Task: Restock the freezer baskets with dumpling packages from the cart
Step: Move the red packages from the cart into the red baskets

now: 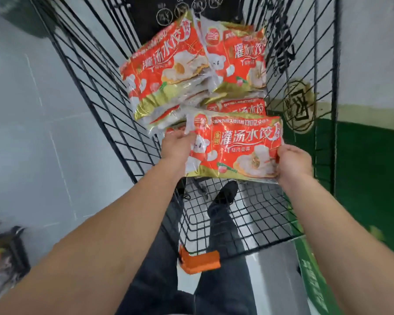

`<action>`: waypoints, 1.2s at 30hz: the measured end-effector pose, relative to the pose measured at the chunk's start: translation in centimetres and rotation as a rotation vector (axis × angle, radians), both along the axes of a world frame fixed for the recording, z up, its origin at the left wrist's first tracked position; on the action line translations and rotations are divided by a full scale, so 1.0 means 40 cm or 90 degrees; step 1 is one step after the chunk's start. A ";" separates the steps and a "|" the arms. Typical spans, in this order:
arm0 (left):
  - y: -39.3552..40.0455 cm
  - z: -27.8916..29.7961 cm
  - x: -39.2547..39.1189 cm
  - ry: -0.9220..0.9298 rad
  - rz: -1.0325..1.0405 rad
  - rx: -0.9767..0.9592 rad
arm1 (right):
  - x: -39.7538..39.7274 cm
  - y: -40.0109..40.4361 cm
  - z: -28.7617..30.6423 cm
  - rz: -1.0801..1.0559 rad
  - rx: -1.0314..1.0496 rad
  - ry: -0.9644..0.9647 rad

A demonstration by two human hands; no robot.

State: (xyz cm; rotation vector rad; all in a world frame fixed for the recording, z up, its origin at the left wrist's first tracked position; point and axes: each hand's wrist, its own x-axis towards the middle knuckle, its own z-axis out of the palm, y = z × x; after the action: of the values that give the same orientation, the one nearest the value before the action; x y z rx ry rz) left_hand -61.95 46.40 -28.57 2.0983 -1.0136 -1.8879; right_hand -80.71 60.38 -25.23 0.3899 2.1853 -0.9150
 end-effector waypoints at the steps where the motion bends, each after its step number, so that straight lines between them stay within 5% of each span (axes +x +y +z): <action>1: 0.001 0.037 0.004 0.022 -0.018 -0.004 | 0.011 0.025 0.037 -0.038 -0.015 0.001; 8: 0.018 0.222 0.035 0.139 -0.170 0.005 | 0.119 0.186 0.264 -0.308 -0.226 -0.104; 21: 0.530 0.551 -0.083 0.243 -0.538 -0.044 | 0.312 0.825 0.460 -0.584 -0.303 0.086; 36: 1.105 0.652 -0.206 0.255 -0.742 -0.167 | 0.370 1.440 0.564 -0.579 -0.275 0.210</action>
State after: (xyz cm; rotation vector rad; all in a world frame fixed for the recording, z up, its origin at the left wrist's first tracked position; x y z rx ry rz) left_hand -70.19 90.60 -2.50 0.8733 -2.4693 -2.1906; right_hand -65.89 117.98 -2.66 1.1169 1.9735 -2.0099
